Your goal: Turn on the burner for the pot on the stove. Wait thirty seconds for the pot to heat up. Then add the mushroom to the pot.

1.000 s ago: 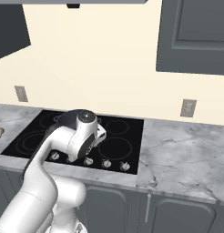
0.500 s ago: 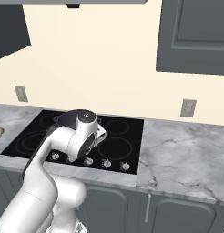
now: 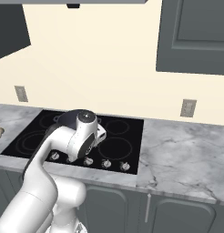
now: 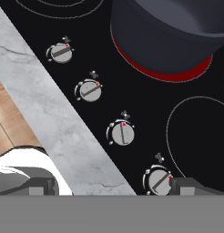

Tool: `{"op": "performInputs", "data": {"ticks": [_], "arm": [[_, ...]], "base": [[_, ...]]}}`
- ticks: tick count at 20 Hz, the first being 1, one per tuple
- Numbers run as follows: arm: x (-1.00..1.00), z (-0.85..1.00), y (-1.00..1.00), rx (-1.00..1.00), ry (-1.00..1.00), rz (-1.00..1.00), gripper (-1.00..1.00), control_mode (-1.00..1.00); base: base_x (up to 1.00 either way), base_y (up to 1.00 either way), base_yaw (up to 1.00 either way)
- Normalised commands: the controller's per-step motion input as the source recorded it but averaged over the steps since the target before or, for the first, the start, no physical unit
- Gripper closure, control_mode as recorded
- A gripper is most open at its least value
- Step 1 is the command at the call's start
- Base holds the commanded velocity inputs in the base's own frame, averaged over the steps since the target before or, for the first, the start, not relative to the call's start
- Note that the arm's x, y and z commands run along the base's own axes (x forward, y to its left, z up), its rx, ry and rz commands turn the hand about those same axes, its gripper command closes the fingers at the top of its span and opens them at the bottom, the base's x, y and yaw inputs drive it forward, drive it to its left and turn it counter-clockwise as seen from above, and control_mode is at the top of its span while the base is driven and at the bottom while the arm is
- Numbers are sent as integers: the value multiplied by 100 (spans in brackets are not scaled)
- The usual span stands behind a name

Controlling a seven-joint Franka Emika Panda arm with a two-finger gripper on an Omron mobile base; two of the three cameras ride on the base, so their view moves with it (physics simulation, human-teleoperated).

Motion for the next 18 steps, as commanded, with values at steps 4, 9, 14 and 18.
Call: {"op": "performInputs", "data": {"ticks": [4, 9, 14, 18], "arm": [[0, 0, 0, 0, 0, 0, -100, -100], [0, 0, 0, 0, 0, 0, -100, -100], [0, 0, 0, 0, 0, 0, -100, -100], [0, 0, 0, 0, 0, 0, -100, -100]], "base": [[0, 0, 0], [0, 0, 0], [0, 0, 0], [0, 0, 0]]}}
